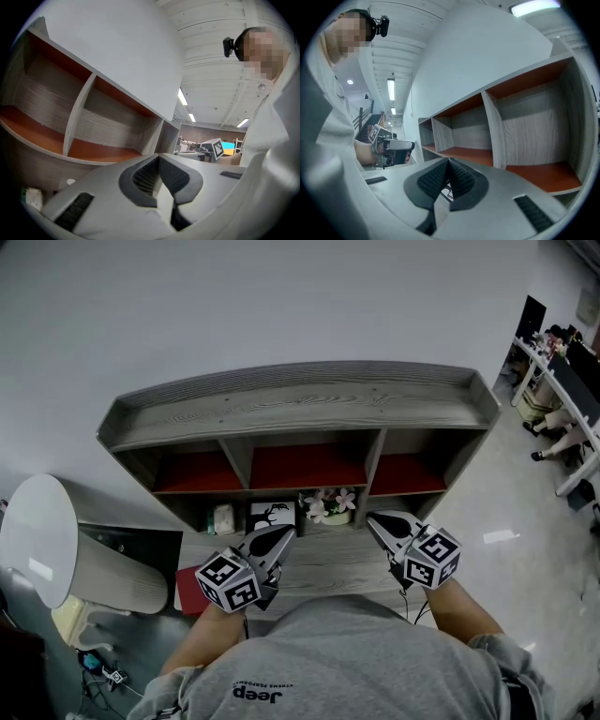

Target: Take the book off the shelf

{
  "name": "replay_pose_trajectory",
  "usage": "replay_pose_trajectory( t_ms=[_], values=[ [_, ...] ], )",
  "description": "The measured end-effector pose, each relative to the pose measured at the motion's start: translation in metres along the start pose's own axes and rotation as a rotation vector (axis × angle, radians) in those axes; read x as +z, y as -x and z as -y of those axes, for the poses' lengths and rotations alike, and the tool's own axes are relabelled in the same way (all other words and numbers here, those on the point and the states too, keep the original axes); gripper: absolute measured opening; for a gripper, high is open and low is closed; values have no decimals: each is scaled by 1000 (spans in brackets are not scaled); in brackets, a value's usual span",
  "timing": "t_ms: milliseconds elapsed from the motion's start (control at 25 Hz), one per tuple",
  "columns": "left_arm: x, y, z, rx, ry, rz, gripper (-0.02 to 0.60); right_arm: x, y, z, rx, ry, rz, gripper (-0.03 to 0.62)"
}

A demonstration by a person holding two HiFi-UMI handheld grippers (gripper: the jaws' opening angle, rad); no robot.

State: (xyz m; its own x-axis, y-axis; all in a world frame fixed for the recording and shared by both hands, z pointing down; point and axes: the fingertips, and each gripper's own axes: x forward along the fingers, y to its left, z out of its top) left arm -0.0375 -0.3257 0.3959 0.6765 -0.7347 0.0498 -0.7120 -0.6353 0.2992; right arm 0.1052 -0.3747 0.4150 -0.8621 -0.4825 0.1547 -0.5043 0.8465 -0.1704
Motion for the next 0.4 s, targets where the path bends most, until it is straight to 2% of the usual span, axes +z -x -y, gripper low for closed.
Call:
replay_pose_trajectory(
  t_ms=[400],
  values=[
    [0,2,4,-1,-12,1,28,-1,3,-3,8,7,-1,6]
  ],
)
